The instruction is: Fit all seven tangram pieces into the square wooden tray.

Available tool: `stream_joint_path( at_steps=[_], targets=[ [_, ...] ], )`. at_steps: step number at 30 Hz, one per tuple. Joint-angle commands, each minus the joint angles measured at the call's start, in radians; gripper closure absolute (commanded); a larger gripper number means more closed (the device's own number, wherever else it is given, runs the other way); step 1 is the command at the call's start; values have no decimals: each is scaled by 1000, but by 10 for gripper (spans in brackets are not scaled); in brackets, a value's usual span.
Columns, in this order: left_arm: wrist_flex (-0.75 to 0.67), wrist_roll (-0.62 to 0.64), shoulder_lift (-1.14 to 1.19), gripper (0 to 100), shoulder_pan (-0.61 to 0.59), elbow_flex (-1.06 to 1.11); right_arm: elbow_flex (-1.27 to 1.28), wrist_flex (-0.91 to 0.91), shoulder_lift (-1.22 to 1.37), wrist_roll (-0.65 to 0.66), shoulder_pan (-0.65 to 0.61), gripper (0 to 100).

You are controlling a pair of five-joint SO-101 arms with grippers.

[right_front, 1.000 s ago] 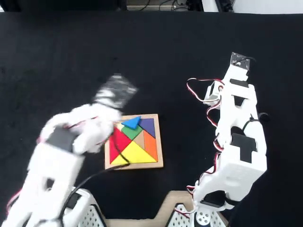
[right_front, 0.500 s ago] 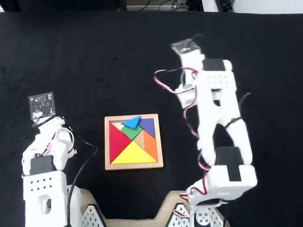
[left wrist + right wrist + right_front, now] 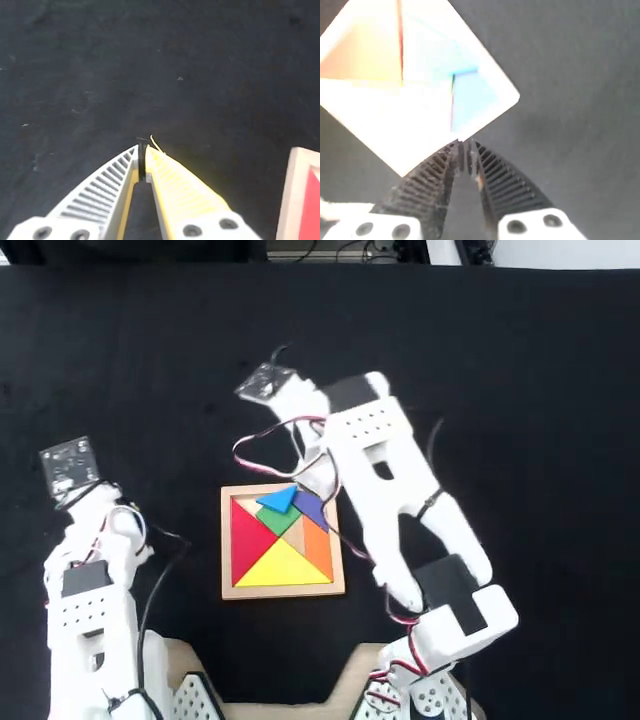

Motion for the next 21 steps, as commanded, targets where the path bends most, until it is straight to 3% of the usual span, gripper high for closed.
stream_joint_path(
  at_steps=[1, 16, 21],
  targets=[
    [-15, -43, 5, 970, 44, -5, 13, -95, -10, 32, -28, 988],
    [-14, -72, 5, 970, 84, 4, -154, -129, 321, 54, -55, 987],
    [-15, -75, 5, 970, 108, 5, -203, -123, 355, 51, -120, 987]
  ],
)
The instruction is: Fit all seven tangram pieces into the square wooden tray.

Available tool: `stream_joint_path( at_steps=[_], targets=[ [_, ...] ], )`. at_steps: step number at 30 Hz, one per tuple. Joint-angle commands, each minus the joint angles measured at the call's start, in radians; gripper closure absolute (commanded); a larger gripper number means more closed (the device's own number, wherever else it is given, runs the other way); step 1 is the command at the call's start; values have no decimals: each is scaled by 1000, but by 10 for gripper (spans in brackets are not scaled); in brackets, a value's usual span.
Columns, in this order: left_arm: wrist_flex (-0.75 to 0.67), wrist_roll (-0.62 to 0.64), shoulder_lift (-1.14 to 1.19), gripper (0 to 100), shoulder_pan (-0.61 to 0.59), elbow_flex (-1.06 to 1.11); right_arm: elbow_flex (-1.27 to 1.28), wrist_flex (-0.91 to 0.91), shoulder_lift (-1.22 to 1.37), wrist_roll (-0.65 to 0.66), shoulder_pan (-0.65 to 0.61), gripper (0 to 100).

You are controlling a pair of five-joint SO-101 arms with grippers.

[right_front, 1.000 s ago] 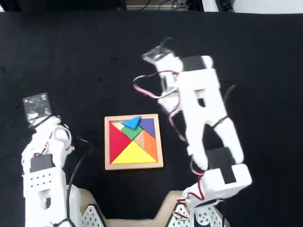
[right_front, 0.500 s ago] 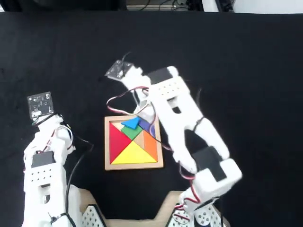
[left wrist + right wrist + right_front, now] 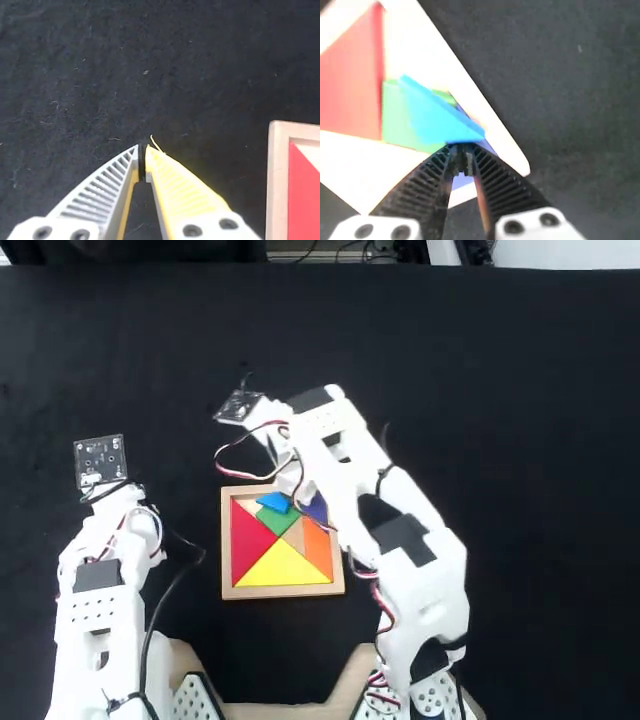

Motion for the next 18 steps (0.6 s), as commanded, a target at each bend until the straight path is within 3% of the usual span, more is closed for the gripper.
stream_joint_path(
  at_steps=[1, 18],
  targets=[
    [-15, -6, 0, 970, 13, -2, -67, -6, -5, 5, -54, 987],
    [-15, -6, 0, 970, 10, -1, -84, 6, -8, 0, -126, 987]
  ],
)
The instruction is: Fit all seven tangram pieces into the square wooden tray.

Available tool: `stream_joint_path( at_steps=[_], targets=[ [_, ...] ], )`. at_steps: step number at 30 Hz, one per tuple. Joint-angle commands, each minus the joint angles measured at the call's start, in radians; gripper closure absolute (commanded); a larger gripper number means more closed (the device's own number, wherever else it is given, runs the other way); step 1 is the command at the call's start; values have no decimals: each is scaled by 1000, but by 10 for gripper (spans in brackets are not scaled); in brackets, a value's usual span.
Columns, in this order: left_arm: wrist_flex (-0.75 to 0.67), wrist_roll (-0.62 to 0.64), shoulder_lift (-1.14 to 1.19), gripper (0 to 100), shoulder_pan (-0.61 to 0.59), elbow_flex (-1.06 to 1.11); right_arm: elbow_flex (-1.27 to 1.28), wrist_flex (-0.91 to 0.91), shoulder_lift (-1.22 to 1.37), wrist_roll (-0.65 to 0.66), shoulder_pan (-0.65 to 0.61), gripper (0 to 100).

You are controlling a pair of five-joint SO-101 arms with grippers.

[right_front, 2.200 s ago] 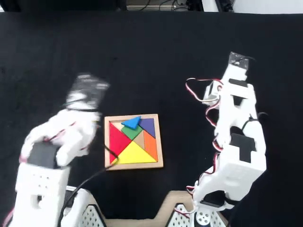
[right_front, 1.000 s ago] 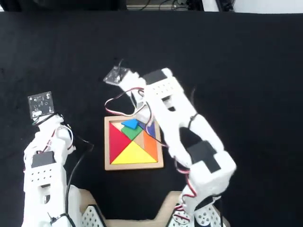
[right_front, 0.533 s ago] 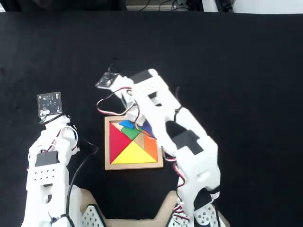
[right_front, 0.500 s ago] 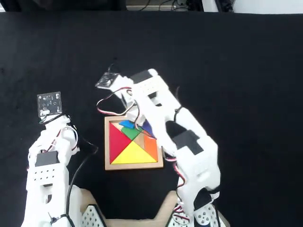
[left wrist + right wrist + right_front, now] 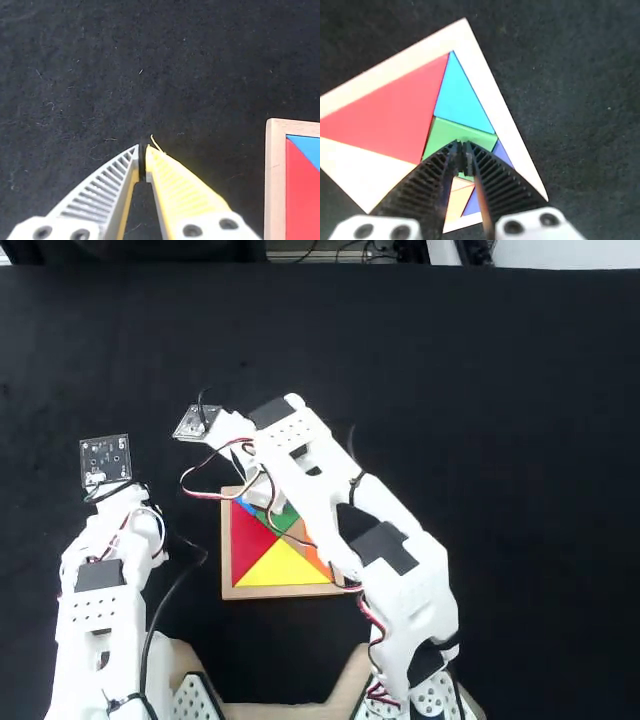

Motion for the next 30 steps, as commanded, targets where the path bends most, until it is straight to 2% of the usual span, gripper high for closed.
stream_joint_path(
  at_steps=[1, 5, 9, 15, 22, 26, 30],
  targets=[
    [-15, -5, 0, 970, 5, -1, -54, 6, -16, 0, -12, 987],
    [-15, -5, 0, 970, 7, -1, -82, 0, -15, -5, -12, 987],
    [-15, -5, 0, 970, 5, -1, -131, -3, -8, -63, -15, 987],
    [-15, -5, 0, 970, 5, -1, -82, -68, 41, -68, -15, 987],
    [-15, -5, 0, 970, 5, -1, -81, -21, 67, -68, -9, 987],
    [-18, -5, 0, 970, 5, -1, -168, 114, -13, -63, 9, 988],
    [-17, 0, -6, 970, 2, -1, -311, 397, -228, -69, 46, 988]
  ],
)
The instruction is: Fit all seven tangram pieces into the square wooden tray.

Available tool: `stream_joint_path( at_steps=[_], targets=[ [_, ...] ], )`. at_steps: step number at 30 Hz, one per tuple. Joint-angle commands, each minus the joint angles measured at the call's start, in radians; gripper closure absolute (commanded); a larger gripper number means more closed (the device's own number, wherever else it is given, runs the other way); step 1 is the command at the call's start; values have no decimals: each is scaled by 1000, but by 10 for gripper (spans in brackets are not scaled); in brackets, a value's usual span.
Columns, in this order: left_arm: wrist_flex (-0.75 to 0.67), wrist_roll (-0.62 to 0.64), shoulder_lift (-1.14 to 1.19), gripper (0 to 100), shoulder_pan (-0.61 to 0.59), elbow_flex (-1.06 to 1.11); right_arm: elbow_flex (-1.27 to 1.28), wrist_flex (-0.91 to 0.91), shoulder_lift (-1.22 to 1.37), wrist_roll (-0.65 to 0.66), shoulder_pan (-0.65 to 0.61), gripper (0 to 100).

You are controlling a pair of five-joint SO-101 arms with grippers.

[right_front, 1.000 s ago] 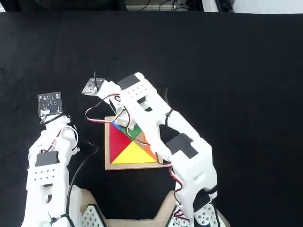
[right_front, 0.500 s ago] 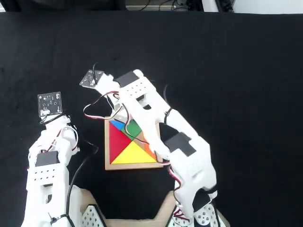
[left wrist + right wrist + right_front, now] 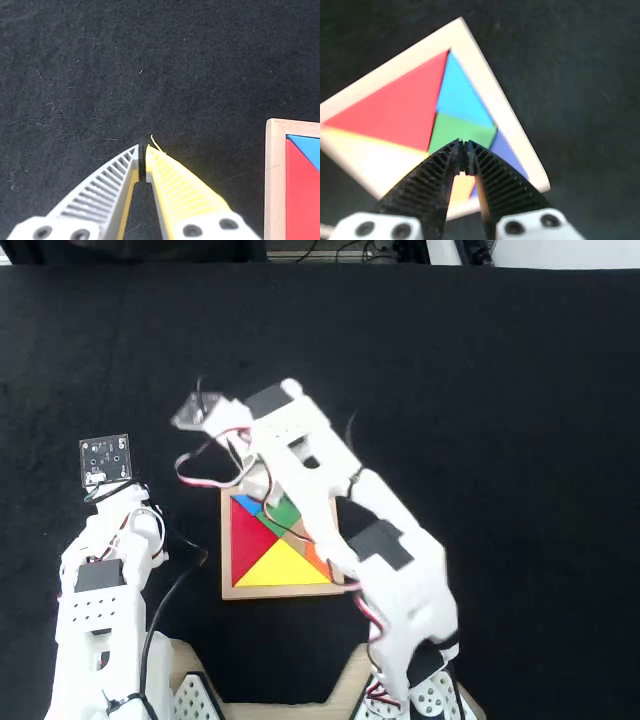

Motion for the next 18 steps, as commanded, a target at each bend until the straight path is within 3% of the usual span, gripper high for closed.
stream_joint_path(
  at_steps=[1, 5, 11, 14, 18],
  targets=[
    [-17, 2, -8, 970, 1, -1, -105, 218, -254, -8, 41, 988],
    [-15, 41, -9, 970, -79, -10, 283, 163, -452, -15, -43, 988],
    [-17, 183, -11, 970, -234, -27, 931, -244, -725, 8, -278, 988],
    [-15, 183, -11, 970, -234, -27, 1084, -377, -849, 6, -333, 988],
    [-15, 181, -11, 970, -232, -27, 1145, -408, -875, 9, -333, 988]
  ],
)
